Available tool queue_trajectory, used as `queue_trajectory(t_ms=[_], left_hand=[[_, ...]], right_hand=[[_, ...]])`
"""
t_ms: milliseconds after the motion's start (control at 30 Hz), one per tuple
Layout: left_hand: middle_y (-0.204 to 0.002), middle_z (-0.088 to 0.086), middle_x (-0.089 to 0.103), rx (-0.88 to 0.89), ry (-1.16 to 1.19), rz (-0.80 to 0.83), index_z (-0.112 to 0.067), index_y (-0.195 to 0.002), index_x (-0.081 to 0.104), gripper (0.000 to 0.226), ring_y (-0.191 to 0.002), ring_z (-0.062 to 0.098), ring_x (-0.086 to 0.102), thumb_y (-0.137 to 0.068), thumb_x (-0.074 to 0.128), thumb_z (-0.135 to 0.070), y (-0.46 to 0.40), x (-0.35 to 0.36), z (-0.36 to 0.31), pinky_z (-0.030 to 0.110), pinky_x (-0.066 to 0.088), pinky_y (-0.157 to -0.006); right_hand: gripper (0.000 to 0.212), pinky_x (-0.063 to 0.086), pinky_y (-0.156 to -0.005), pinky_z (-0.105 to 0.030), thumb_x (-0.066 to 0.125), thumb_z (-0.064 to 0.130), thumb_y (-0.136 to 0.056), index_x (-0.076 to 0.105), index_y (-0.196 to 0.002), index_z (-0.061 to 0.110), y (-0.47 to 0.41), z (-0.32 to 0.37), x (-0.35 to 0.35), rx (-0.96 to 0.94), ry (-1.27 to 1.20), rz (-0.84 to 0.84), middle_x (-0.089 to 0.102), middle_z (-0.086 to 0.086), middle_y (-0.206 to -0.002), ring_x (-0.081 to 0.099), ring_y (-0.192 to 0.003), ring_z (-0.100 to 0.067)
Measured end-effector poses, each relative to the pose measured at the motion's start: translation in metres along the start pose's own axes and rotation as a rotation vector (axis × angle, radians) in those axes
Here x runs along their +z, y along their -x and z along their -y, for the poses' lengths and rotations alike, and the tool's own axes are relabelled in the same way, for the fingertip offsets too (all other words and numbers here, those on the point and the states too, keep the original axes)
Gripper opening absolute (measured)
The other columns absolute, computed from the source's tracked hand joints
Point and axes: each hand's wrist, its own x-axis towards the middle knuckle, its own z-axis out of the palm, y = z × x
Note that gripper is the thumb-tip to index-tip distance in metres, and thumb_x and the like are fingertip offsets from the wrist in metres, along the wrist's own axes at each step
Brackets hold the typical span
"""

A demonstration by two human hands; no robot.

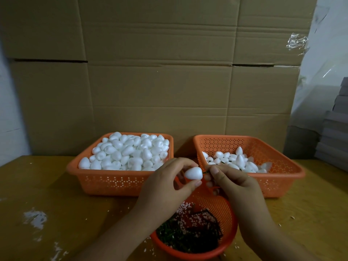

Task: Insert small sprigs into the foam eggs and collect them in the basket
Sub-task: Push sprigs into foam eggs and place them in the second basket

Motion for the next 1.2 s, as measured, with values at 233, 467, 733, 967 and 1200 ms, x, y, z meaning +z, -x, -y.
queue_trajectory(t_ms=[233, 467, 733, 967, 1200], left_hand=[[-0.106, -0.030, 0.060, -0.023, 0.004, 0.031, -0.046, -0.106, 0.059, 0.031, -0.102, -0.007, 0.057, -0.078, 0.058, -0.059, 0.000, 0.000, 0.000, 0.008, 0.043, -0.072], [-0.105, -0.030, 0.061, -0.028, 0.014, 0.021, -0.045, -0.107, 0.059, 0.033, -0.101, -0.006, 0.057, -0.077, 0.057, -0.060, 0.001, 0.000, 0.000, 0.007, 0.043, -0.078], [-0.105, -0.030, 0.062, -0.035, 0.018, 0.022, -0.046, -0.106, 0.060, 0.030, -0.101, -0.007, 0.058, -0.078, 0.063, -0.056, 0.000, 0.001, 0.001, 0.011, 0.045, -0.075], [-0.106, -0.030, 0.061, -0.050, 0.025, 0.037, -0.045, -0.106, 0.060, 0.028, -0.101, -0.007, 0.058, -0.081, 0.072, -0.044, 0.002, 0.001, 0.003, 0.020, 0.050, -0.077], [-0.107, -0.030, 0.061, -0.042, 0.053, 0.062, -0.048, -0.108, 0.059, 0.031, -0.101, -0.005, 0.058, -0.078, 0.068, -0.051, 0.001, 0.001, 0.005, 0.024, 0.053, -0.079]], right_hand=[[0.015, 0.048, -0.056, -0.012, 0.066, 0.021, -0.083, 0.080, -0.089, 0.022, 0.002, -0.004, 0.002, -0.014, 0.085, 0.004, 0.075, 0.004, -0.080, 0.060, -0.062, 0.003], [0.011, 0.051, -0.058, -0.020, 0.067, 0.020, -0.087, 0.075, -0.093, 0.023, -0.002, -0.007, -0.001, 0.000, 0.092, -0.004, 0.069, 0.000, -0.071, 0.062, -0.064, -0.007], [0.014, 0.049, -0.058, -0.017, 0.065, 0.017, -0.088, 0.074, -0.078, 0.017, -0.003, -0.010, -0.002, -0.051, 0.178, 0.008, 0.067, 0.001, -0.066, 0.057, -0.057, -0.007], [0.012, 0.047, -0.055, -0.015, 0.068, 0.013, -0.086, 0.073, -0.075, 0.013, -0.003, -0.013, -0.003, -0.070, 0.196, 0.018, 0.066, 0.002, -0.060, 0.057, -0.055, -0.003], [0.014, 0.045, -0.054, -0.014, 0.067, 0.015, -0.088, 0.071, -0.074, 0.018, -0.004, -0.016, -0.004, -0.116, 0.278, 0.037, 0.065, 0.004, -0.058, 0.057, -0.053, -0.001]])
